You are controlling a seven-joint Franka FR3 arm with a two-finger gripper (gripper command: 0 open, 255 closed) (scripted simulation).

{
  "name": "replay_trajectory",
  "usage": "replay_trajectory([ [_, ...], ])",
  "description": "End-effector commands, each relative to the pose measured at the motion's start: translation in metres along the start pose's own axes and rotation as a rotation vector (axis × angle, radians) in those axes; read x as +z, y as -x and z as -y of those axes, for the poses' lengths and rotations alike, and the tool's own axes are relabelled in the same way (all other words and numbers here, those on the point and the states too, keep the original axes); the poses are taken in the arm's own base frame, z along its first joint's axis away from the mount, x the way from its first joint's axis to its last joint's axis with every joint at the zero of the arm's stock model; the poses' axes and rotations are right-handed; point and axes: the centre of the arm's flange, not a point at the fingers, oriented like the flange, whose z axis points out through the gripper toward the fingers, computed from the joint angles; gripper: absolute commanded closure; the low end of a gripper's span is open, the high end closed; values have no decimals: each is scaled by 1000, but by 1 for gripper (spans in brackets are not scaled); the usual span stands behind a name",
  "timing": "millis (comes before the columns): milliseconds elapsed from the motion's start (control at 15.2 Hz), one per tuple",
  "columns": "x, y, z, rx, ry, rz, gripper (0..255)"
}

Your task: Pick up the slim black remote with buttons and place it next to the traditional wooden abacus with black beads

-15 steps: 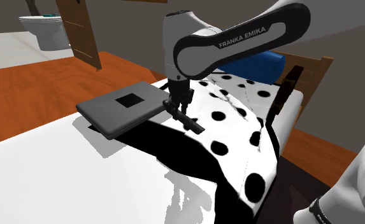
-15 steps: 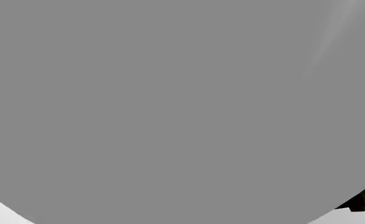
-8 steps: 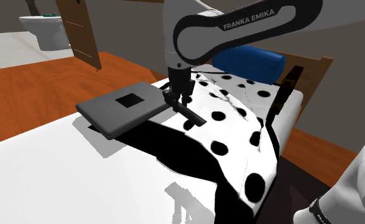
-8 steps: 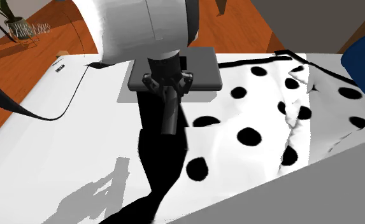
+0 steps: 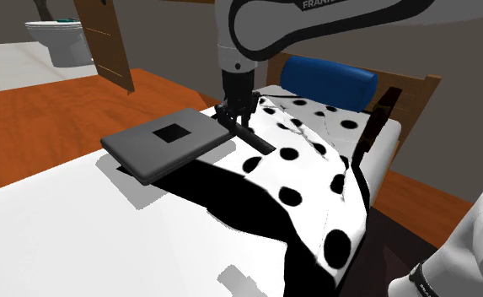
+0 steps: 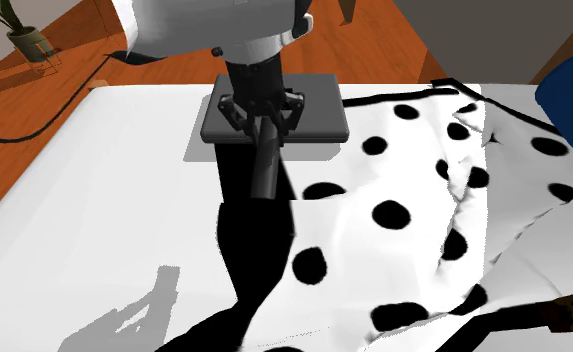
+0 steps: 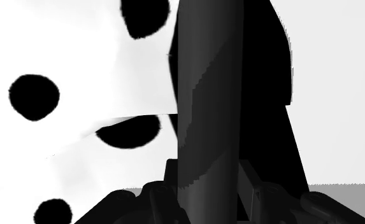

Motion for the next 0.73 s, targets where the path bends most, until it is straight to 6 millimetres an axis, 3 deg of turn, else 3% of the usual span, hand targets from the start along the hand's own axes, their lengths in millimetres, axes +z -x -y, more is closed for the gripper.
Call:
replay_trajectory([
  [0, -11, 0, -1, 0, 0, 0, 255],
  [660, -64, -1, -5, 0, 0, 0, 255],
])
